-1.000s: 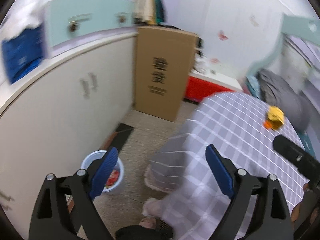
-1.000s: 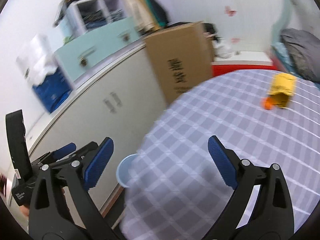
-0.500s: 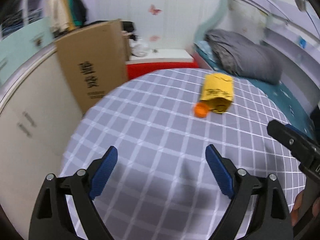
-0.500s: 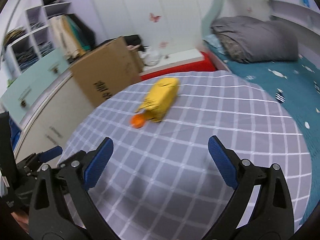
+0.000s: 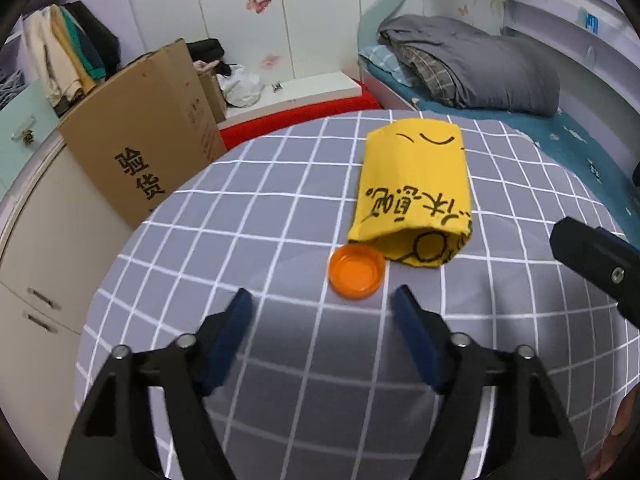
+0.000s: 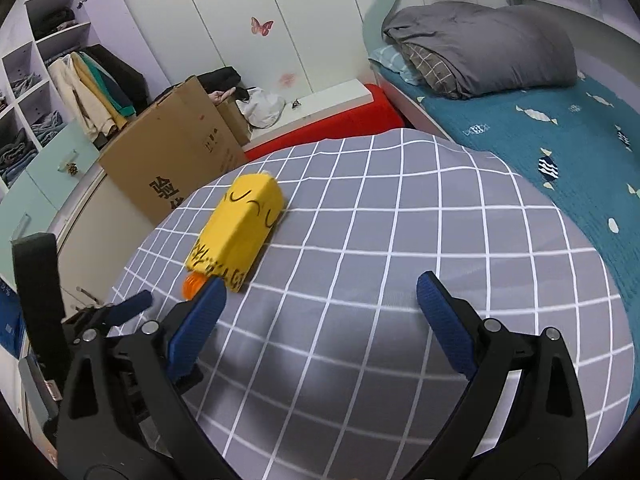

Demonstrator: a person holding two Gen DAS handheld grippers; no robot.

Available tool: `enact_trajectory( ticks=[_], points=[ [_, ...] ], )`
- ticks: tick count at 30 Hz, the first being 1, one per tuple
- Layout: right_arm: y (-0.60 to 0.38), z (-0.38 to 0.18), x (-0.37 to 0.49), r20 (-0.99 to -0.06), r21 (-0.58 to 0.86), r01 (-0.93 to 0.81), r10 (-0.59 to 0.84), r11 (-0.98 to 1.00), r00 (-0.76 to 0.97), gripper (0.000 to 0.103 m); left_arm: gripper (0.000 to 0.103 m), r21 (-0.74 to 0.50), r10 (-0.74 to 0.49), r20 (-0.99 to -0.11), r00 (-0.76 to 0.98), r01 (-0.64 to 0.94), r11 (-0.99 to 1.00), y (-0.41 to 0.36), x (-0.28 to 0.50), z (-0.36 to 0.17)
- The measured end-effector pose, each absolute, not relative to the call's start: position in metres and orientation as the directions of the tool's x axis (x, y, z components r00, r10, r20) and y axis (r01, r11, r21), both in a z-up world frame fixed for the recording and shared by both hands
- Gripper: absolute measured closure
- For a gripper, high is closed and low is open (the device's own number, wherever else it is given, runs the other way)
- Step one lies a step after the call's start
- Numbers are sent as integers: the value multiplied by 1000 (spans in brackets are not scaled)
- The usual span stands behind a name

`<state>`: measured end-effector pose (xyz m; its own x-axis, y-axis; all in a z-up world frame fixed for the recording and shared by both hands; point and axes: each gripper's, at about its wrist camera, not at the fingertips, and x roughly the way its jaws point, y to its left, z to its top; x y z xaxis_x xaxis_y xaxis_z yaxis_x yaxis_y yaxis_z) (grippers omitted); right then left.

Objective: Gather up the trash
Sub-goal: 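Grasp the orange bottle cap with the left tool while the right tool grasps the yellow bag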

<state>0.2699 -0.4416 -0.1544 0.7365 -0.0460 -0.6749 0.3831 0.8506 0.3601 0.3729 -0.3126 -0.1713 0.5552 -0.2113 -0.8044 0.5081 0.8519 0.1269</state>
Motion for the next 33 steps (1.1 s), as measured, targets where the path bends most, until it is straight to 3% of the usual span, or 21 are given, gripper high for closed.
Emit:
enact_trajectory(
  ticks=[3,5,7,21,24,27,33],
  points=[
    [-445,-156,279,-682,362,390,-45,847,730,9,36,90,-260,-798,544,533,841,-316,382,-173],
    [-446,-154,285,-681,367,385,-38,847,731,9,45,56,-303,-794,528,559,827,-316,386,-175],
    [-445,-152,293,-678,378,382,-28,843,734,9,74,41,-320,-786,528,562,826,-314,389,-175],
    [-408,-168,361,-713,425,351,70,834,698,10,74,104,-119,-754,647,296,950,-215,410,-149],
    [-406,-172,363,-716,426,354,71,832,695,57,74,107,-111,-746,656,283,953,-194,406,-142],
    [-402,-171,356,-708,446,339,94,828,700,62,74,94,-114,-736,667,267,959,-171,400,-133],
    [-353,-139,329,-655,401,223,108,888,748,63,74,31,-138,-717,684,230,973,-123,378,-119]
  ],
)
